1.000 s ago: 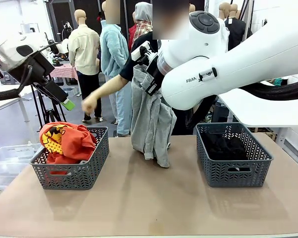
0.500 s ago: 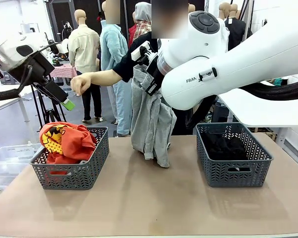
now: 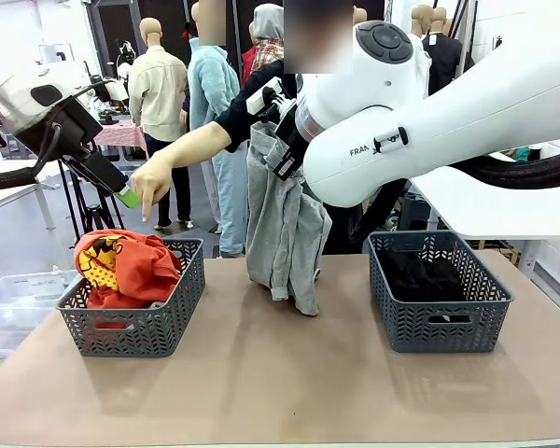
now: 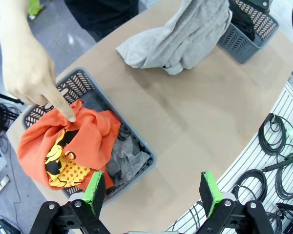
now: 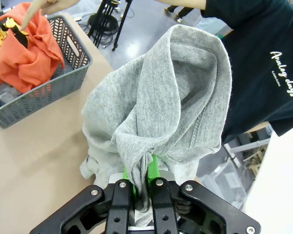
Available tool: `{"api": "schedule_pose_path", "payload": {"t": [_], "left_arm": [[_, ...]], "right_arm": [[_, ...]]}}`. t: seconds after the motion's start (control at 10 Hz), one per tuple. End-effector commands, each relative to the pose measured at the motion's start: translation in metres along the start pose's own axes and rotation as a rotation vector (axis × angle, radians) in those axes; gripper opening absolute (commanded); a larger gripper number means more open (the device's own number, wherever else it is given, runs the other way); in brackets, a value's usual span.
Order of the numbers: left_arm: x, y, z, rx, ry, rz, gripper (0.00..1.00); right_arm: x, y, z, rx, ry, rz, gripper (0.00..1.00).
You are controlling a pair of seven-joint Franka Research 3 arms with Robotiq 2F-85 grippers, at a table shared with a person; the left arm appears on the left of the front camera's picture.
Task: Sort the tops and bottoms.
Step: Sort the clothes according to human instructions.
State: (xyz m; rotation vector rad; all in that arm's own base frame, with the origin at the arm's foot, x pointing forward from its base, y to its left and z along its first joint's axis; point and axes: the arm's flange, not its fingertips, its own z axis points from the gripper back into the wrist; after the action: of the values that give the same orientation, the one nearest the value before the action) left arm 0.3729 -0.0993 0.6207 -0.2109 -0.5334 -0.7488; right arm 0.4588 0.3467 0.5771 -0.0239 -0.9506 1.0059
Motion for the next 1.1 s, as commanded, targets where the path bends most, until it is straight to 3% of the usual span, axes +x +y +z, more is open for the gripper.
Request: {"api": "schedule_pose_path", "payload": {"t": [0.0,0.5,0.7,1.0], "left_arm": [[-0.001,0.000,0.001,0.002,0.004,0.001,1.00],[0.000,0.000,0.000,0.000,0.000,0.000,1.00],[-0.022,-0.017,0.044,0.112,0.004,-0.044,1.00],[-0.052,-0.011,0.092,0.189,-0.027,-0.034,1.00]], "right_arm": [[0.004,-0.004,0.002,0.004,0.004,0.008,0.00],[0.004,-0.004,0.002,0.004,0.004,0.008,0.00],[0.004,-0.004,0.002,0.004,0.004,0.008,0.00],[0.004,-0.004,0.002,0.004,0.004,0.008,0.00]]}}
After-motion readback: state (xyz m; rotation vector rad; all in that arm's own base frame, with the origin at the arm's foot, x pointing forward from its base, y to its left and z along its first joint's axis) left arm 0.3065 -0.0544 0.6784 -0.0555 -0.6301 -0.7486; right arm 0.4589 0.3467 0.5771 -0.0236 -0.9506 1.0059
